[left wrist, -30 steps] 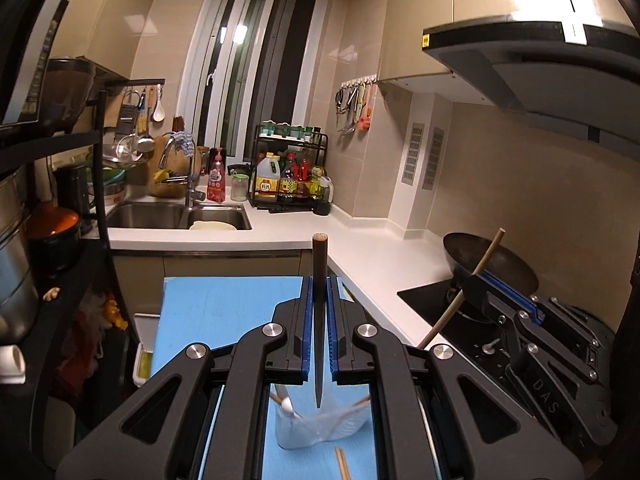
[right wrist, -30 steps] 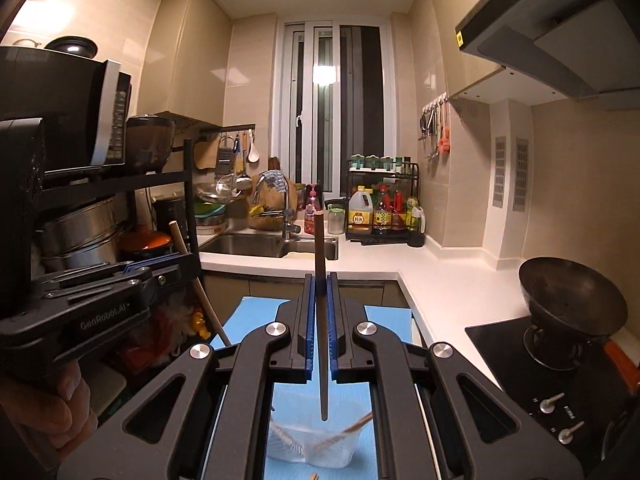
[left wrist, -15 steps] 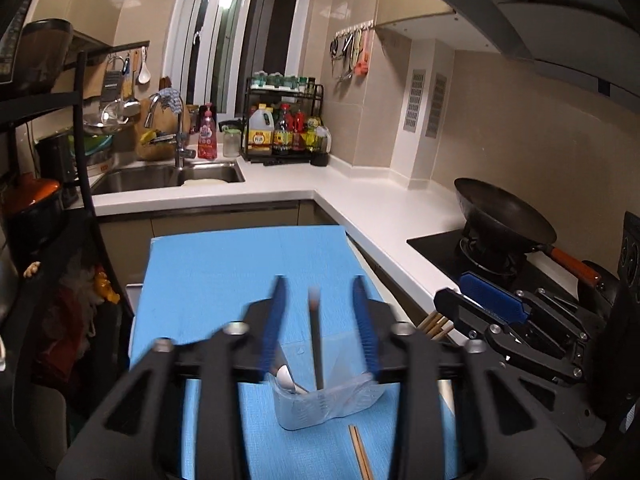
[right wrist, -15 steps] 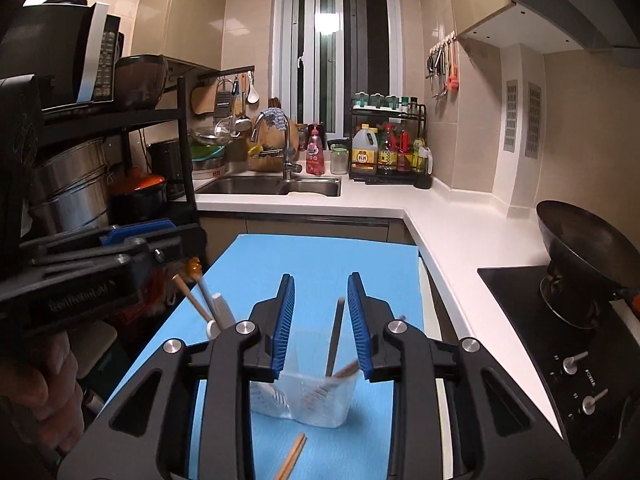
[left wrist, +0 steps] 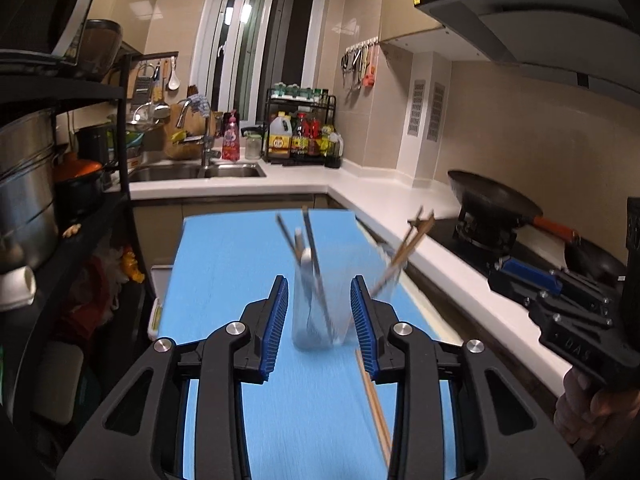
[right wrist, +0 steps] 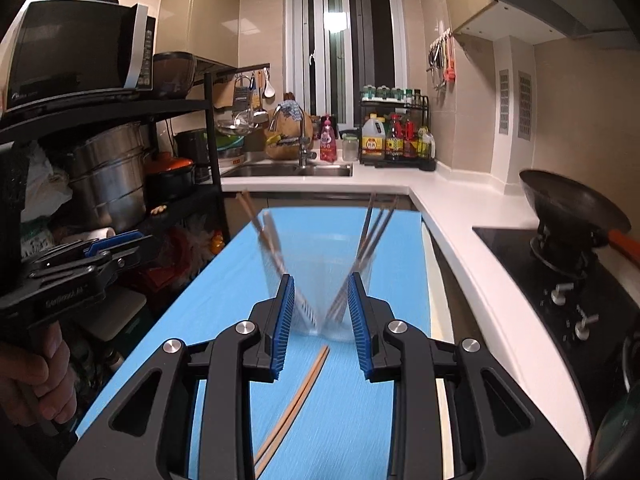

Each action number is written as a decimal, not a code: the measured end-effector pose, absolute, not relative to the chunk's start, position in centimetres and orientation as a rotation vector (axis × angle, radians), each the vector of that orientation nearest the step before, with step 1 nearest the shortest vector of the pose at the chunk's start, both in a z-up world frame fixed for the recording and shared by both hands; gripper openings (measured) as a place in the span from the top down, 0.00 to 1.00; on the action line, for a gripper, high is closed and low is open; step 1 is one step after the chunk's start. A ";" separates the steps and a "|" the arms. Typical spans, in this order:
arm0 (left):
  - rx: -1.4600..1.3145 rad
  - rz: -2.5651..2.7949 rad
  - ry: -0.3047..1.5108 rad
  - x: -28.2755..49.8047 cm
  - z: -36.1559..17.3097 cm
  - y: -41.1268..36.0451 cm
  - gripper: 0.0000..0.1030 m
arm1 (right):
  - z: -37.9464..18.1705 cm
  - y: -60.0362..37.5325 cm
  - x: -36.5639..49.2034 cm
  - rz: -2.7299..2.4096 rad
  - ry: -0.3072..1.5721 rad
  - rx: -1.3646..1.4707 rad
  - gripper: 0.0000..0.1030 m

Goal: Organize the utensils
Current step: 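Open the left tool over the container to drop its chopstick while the right tool drops its chopstick, then lower the right tool onto a loose wooden chopstick and close it while the left tool moves down, then close the left tool on the last loose wooden chopstick, then hold the chopsticks closed in both tools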

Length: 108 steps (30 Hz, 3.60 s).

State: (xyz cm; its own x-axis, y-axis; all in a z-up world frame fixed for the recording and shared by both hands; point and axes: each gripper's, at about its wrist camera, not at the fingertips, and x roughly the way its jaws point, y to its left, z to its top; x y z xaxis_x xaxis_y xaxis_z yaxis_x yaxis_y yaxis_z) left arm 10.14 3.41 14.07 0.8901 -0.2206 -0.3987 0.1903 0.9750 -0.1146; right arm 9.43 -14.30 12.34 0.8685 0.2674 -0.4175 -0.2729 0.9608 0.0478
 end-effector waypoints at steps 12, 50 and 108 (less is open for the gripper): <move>-0.074 -0.109 0.520 5.9 5.9 4.8 0.73 | 0.0 -12.7 6.0 0.151 0.575 0.059 0.76; -0.091 -0.295 0.743 7.9 -1.5 -3.4 0.72 | -5.0 -15.5 4.3 0.026 0.829 0.093 0.94; -0.031 -0.066 0.707 3.9 -4.3 0.3 0.94 | -5.6 -12.2 3.5 0.113 0.808 0.026 0.91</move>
